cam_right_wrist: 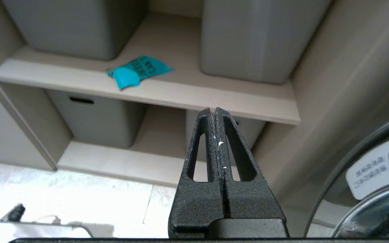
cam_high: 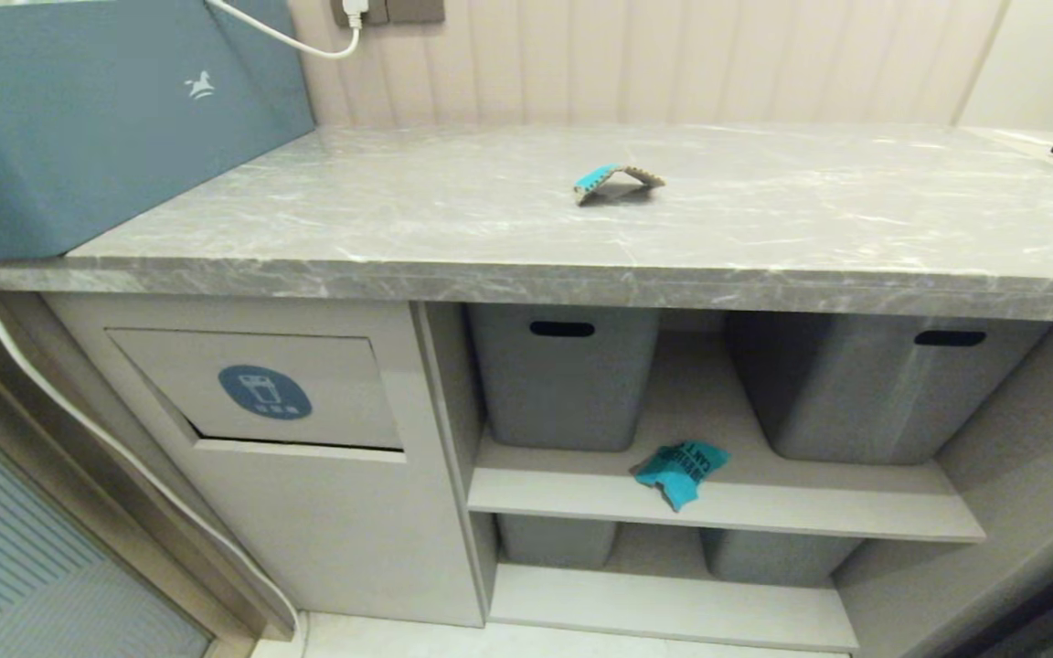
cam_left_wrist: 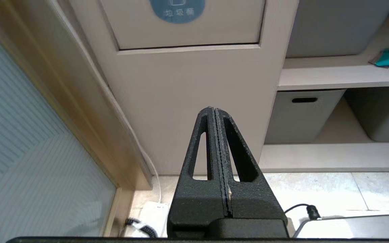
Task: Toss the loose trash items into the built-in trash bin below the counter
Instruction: Pick up the garbage
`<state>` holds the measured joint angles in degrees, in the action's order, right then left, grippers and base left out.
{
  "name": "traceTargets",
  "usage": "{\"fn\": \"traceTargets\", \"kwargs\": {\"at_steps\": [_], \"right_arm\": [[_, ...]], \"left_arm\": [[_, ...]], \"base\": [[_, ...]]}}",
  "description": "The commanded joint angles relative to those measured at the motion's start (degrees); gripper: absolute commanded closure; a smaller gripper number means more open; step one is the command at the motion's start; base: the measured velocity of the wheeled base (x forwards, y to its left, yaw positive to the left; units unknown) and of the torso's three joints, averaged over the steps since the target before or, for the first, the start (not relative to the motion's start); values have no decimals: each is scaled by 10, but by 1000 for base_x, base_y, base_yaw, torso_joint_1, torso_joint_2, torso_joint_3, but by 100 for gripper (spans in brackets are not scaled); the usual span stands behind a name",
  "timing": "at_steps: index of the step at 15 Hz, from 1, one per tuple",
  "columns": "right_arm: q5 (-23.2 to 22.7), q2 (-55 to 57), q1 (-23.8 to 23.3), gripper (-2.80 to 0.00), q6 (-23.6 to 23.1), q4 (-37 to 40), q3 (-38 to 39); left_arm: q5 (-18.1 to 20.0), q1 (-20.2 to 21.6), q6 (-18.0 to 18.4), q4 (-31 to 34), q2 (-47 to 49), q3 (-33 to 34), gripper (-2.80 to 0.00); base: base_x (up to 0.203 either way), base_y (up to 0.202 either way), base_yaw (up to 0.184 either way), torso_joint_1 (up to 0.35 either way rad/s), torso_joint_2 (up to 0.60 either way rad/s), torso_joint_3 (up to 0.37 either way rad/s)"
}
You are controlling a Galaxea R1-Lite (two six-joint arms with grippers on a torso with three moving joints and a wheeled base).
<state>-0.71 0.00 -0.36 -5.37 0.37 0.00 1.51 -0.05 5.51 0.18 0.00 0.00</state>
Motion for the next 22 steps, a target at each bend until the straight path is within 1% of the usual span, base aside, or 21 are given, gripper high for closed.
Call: {"fn": "traceTargets", "kwargs": {"at_steps": [1,6,12,22], "right_arm": [[0,0,-1,0,1,0,0],[1,0,-1,0,4,0,0],[0,0,-1,0,6,0,0],[2,0,-1,0,9,0,0]], "left_arm": [[0,0,0,0,1,1,0],[-3,0,0,0,1,1,0],[-3,0,0,0,1,1,0],[-1,0,0,0,1,1,0]], "base": [[-9,-4,-76,5,2,7],[-2,5,-117,3,3,2],[0,0,0,13,-33,-22],[0,0,0,177,-440,-262]]}}
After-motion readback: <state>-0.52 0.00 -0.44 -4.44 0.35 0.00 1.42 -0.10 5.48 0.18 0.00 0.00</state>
